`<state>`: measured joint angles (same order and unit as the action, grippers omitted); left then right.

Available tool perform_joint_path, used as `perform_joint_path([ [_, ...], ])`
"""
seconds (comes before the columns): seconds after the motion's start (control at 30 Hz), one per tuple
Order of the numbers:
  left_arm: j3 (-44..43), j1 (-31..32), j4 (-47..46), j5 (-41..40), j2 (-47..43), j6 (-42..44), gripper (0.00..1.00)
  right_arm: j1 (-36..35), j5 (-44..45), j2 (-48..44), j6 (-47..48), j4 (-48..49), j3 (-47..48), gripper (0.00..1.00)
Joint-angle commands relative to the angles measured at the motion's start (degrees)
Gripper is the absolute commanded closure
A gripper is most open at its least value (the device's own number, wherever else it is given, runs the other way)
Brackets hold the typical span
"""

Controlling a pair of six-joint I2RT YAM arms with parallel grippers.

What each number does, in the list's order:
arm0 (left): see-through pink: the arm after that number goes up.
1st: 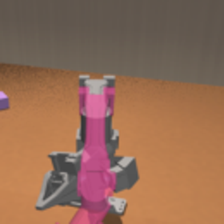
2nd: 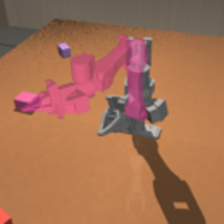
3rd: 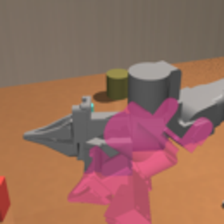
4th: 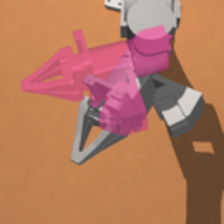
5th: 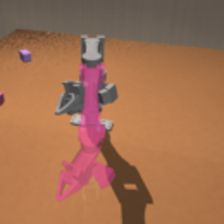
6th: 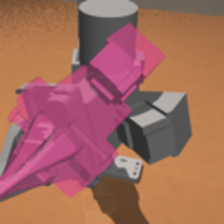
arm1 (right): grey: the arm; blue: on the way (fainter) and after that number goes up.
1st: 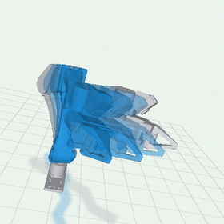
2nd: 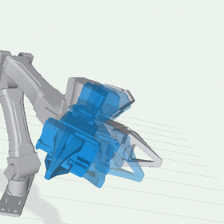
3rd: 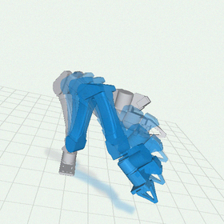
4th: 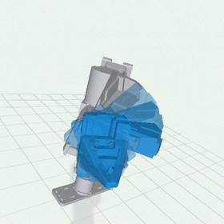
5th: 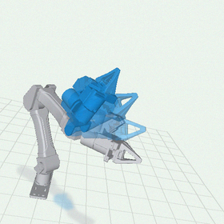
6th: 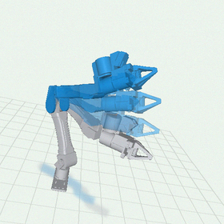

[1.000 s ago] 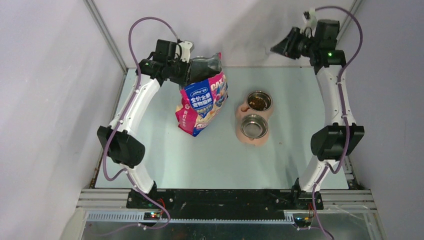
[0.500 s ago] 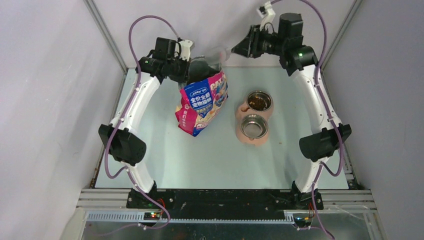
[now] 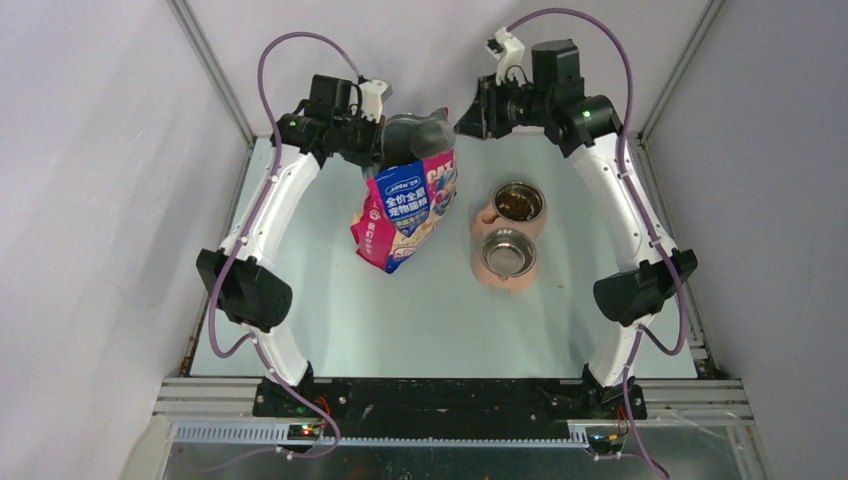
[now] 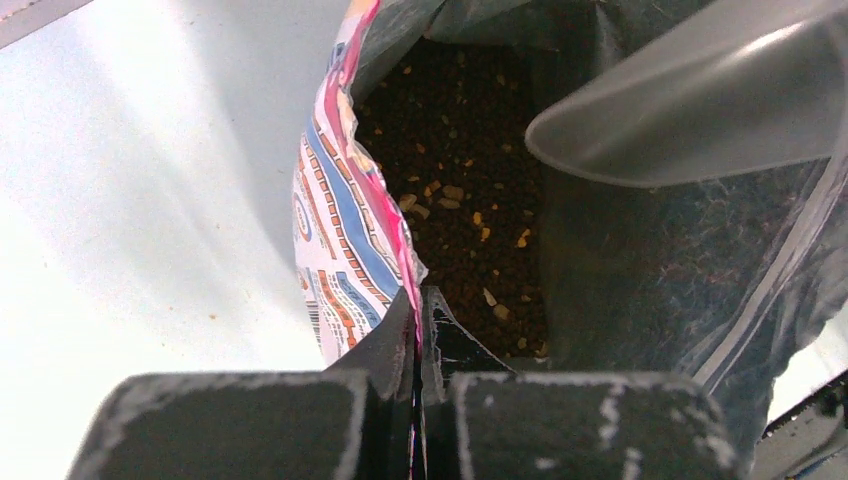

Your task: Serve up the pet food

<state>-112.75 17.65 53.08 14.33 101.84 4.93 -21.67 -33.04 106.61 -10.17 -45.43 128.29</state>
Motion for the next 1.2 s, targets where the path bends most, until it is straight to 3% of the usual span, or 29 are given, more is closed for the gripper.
perform_joint_path([
  [0.0,-2.5,1.9,-4.0,5.7,-4.8,-1.6,1.00,-1.1,5.4,-1.9,5.3,-6.9,-1.1,1.00],
  [0.77,0.0,11.9,-4.1,7.4,-7.8,-1.6,1.00,-4.7,11.4,3.2,10.0,-9.5,-0.4,1.00],
  [1.0,0.6,12.4,-4.1,7.9,-8.3,-1.8,1.00,-6.3,11.1,7.4,22.0,-13.5,2.8,1.00],
  [1.17,1.4,12.6,-3.8,8.0,-8.7,-1.7,1.00,-6.3,12.1,12.4,28.5,-17.5,11.2,1.00],
])
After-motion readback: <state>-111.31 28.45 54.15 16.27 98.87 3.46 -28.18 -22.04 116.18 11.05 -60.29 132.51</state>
